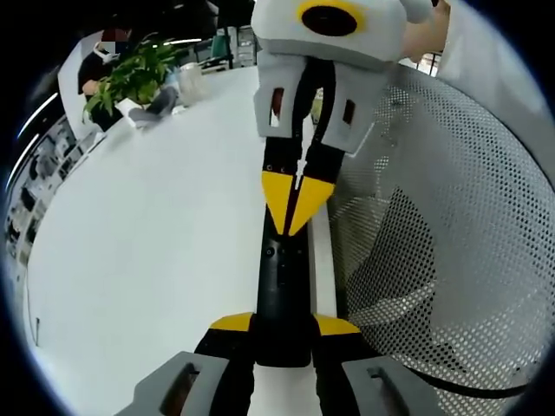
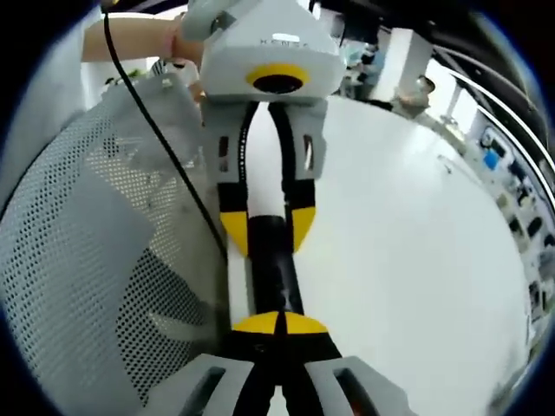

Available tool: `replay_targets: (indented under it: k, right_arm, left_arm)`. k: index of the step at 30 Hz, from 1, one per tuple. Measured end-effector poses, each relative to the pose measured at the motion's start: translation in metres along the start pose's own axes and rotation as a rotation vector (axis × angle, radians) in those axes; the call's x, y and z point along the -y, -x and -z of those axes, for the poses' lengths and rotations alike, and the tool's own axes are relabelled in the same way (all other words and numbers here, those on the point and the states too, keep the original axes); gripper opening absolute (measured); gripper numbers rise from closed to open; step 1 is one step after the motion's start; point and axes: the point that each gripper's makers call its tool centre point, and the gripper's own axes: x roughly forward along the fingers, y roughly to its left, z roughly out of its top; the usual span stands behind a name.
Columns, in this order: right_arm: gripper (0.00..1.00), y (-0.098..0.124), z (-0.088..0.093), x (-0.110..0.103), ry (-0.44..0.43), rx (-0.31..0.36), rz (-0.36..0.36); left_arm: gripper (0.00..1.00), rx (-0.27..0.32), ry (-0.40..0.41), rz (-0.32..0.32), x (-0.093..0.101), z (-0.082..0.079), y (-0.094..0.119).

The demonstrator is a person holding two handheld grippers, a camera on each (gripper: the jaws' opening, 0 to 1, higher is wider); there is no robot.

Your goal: Press the specified remote control buttons in sequence, fully releasing each button before pressing the next.

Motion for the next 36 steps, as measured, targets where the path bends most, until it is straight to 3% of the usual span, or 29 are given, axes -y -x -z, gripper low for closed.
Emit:
replay_targets:
  k: [6, 26, 30, 36]
  right_arm:
    - [0.00, -0.002, 0.002, 0.000, 0.042, -0.024, -0.004]
    - [0.00, -0.002, 0.003, 0.001, -0.009, -0.015, -0.001]
    - [0.00, -0.001, 0.002, -0.002, 0.032, -0.022, 0.033]
    - [0.00, -0.004, -0.002, -0.016, 0.054, -0.011, 0.005]
  left_arm:
    - [0.24, -0.001, -0.002, 0.001, 0.000, 0.000, 0.000]
    - [0.24, 0.013, 0.001, 0.001, 0.000, 0.000, 0.000]
    - [0.24, 0.029, 0.004, -0.001, 0.000, 0.000, 0.001]
    - [0.24, 0.028, 0.004, -0.002, 0.001, 0.000, 0.000]
